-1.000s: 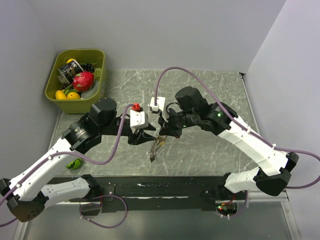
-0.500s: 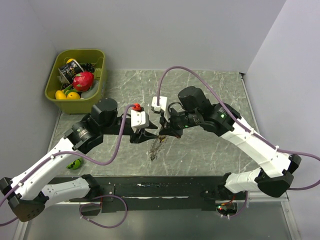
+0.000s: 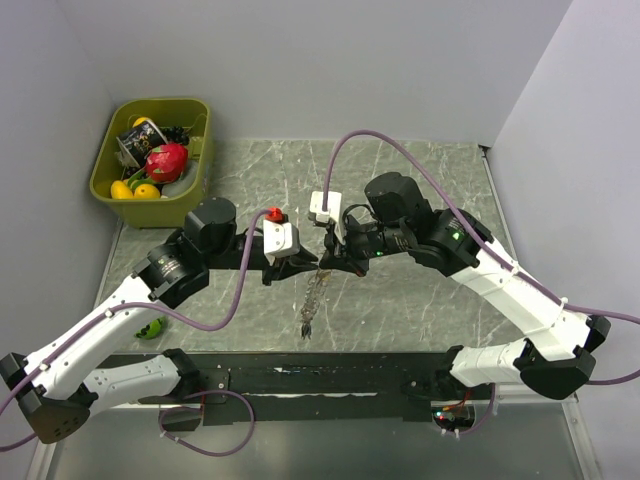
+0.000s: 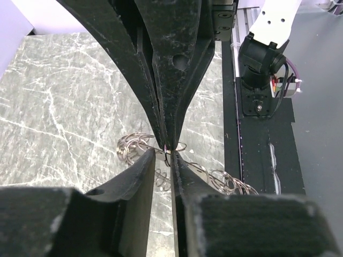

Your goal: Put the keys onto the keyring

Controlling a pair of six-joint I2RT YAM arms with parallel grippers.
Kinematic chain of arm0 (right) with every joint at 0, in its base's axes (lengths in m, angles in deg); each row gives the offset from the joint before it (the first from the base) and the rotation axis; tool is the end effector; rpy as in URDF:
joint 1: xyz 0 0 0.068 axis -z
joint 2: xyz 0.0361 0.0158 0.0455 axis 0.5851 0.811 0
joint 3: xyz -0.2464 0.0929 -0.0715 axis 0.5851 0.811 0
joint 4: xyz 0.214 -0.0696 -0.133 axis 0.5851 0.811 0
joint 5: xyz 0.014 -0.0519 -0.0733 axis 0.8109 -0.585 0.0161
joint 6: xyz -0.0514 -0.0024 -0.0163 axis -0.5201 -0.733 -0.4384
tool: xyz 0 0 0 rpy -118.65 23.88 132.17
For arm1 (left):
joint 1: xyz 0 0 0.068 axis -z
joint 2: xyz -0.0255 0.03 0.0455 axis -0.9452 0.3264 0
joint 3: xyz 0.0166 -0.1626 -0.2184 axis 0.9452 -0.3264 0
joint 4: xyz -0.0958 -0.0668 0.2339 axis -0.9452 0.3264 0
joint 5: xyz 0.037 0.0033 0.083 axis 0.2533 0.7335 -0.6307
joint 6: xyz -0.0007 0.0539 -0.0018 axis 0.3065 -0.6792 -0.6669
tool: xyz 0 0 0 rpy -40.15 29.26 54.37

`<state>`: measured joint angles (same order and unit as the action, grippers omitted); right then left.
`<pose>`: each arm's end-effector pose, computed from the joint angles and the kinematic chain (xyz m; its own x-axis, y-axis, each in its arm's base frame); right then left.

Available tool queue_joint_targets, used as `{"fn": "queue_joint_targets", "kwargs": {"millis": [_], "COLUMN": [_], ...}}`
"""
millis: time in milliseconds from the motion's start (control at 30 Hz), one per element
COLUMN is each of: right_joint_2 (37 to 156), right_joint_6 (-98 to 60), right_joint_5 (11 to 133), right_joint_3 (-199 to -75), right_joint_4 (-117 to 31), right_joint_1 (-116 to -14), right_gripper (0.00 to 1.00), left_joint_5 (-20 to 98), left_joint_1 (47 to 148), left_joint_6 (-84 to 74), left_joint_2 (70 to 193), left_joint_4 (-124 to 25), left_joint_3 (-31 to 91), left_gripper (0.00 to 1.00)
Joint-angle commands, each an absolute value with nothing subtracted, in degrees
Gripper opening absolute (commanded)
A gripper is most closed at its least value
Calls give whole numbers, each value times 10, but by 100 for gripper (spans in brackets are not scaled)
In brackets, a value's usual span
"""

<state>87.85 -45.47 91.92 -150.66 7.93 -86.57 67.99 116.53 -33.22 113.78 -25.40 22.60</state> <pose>0.1404 0.1983 0.4354 -0.0210 -0.4972 -0.8674 -0.9948 0.0967 -0.0314 0.1349 -0.1684 0.4006 0.1034 0.2154 -0.9710 0.9889 0.0822 0.1235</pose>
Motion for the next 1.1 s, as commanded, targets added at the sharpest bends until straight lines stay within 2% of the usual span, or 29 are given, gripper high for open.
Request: {"fn": "queue_joint_targets", "kwargs": {"millis": [0, 67, 167, 267, 367, 400, 467, 500, 567, 633, 833, 1067], "right_joint_2": [861, 859, 856, 845, 826, 819, 791, 780, 747, 717, 677, 719], "right_joint_6": [-450, -449, -445, -429, -404, -395, -375, -368, -349, -326, -324, -321], "right_joint_5": [931, 930, 928, 906, 870, 862, 858, 854, 841, 832, 941, 1039], "right_joint_3": [-1521, -1519, -1514, -1498, -1480, -1465, -1450, -1431, -1413, -1391, -1351, -1366], "right_joint_4": [41, 40, 33, 6, -27, -53, -78, -93, -134, -163, -200, -205], "right_joint_1": [-868, -868, -868, -868, -868, -868, -867, -866, -863, -857, -827, -828], "right_gripper": [0, 0, 0, 0, 1, 12, 26, 40, 53, 56, 63, 68], "left_joint_5": [689, 693, 705, 714, 722, 719, 706, 700, 673, 656, 628, 642], "left_joint_1": [1167, 1167, 1167, 1167, 1167, 1167, 1167, 1167, 1167, 1167, 1167, 1166], "left_joint_6": [-327, -326, -322, -301, -249, -234, -192, -181, -147, -131, -44, 21], "left_joint_2": [1137, 1139, 1140, 1133, 1108, 1092, 1075, 1058, 1043, 1020, 966, 978], "left_joint_4": [-280, -282, -282, -308, -396, -456, -512, -536, -593, -658, -851, -972], "left_joint_3": [228, 229, 230, 210, 159, 144, 103, 90, 60, 28, -75, -103], "left_gripper": [19, 15, 1, 1, 1, 1, 1, 1, 1, 1, 1, 1]}}
